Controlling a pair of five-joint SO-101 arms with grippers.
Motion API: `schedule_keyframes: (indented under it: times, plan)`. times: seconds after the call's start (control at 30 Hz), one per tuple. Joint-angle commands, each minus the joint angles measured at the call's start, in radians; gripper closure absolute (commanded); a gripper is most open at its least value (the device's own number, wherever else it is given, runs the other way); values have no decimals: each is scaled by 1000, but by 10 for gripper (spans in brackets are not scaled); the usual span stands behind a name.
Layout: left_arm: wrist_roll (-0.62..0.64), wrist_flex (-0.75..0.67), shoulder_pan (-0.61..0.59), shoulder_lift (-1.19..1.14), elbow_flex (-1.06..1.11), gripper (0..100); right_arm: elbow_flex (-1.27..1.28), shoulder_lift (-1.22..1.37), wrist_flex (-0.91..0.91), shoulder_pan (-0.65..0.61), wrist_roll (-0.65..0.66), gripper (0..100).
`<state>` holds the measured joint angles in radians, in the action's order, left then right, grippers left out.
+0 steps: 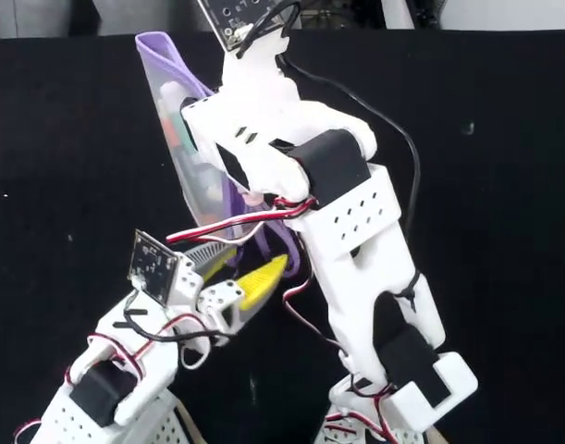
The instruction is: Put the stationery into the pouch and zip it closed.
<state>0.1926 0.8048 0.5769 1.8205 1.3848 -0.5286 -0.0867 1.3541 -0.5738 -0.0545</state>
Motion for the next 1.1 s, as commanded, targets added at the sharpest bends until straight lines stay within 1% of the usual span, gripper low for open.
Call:
schedule_keyframes:
  times: [0.0, 0.07, 0.2, 0.33, 0.4, 0.5, 0.67, 0.87, 0.97, 1.07]
  plan:
    - [18, -29, 45, 3, -7, 777, -67, -12, -41, -18, -14, 988]
    - [20, -58, 48, 2, 19, 777, -67, -12, -48, -20, -15, 988]
    - [25, -178, 12, 0, 110, 778, -67, -18, -46, -40, -12, 988]
    - [52, -316, -31, 0, 191, 843, -67, -18, -43, -68, -12, 988]
    - [51, -348, -35, 0, 197, 873, -67, -18, -43, -69, -12, 988]
    - [52, -353, -35, 2, 196, 905, -67, -18, -41, -69, -12, 988]
    - [48, -348, -36, 2, 197, 971, -62, -19, -40, -66, -12, 988]
    - [48, -333, -39, 2, 197, 971, -67, -19, -26, -17, -11, 988]
    - [48, -216, -62, 3, 133, 971, -67, -19, -26, 26, -12, 988]
    - [48, -12, -62, 3, 10, 971, -67, -19, -26, 61, -12, 988]
